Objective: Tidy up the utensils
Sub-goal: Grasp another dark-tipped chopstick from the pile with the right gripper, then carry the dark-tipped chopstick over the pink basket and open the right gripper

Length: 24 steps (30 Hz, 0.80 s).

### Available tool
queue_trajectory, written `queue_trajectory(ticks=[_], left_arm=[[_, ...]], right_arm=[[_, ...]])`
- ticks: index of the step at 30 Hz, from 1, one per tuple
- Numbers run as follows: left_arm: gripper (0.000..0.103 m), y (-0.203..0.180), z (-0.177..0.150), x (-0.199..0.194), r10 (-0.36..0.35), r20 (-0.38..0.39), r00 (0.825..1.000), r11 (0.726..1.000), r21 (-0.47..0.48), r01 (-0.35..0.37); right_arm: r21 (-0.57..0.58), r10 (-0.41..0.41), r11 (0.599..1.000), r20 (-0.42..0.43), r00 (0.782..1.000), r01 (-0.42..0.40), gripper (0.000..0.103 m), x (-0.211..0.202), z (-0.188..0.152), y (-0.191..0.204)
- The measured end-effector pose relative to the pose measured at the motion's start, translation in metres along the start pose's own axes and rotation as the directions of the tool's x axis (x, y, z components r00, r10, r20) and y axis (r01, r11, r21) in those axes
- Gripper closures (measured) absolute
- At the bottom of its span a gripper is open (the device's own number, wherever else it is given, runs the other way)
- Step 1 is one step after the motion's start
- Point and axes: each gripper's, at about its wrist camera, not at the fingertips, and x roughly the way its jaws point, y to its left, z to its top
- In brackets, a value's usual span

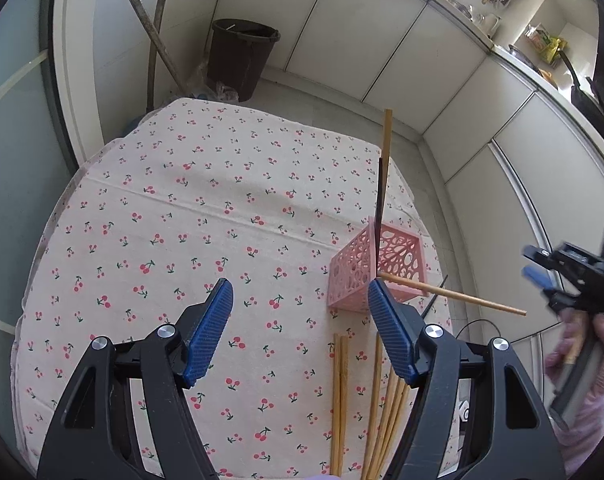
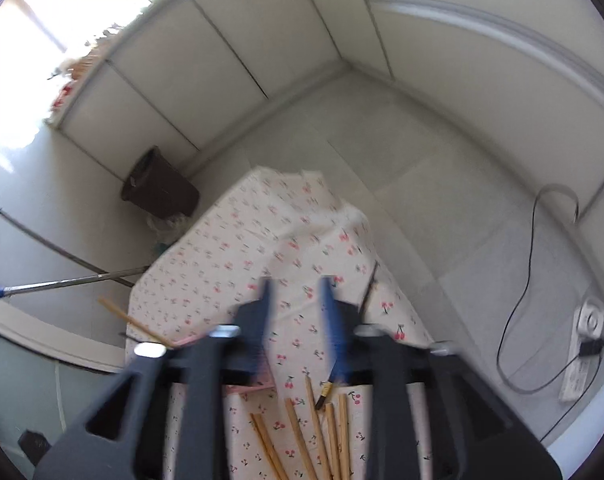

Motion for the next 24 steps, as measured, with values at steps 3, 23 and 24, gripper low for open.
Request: queue_trajectory(ticks=[3, 23, 24], left_arm=[[0.036, 0.0, -0.003, 0.009, 0.021, -0.023, 1.0, 1.0, 0.009, -0.021], [0.036, 0.002, -0.009, 0.04, 0.018, -0.132, 0.991, 1.0, 0.002, -0.018], [0.036, 0.003, -0.008, 0.038, 0.016, -0.126, 0.992, 1.0, 0.001, -0.016]], right_arm=[[0.129, -0.038, 0.991, -0.071, 0.997, 0.047, 0.035, 0.057, -0.008, -0.048], [-0.027, -0.175, 0.984, 0.053, 0.983, 0.177, 0.098, 0.114, -0.024, -0.029], [-0.035, -0.166, 0.985, 0.066, 0.984, 0.169, 0.098, 0.103, -0.027, -0.025]])
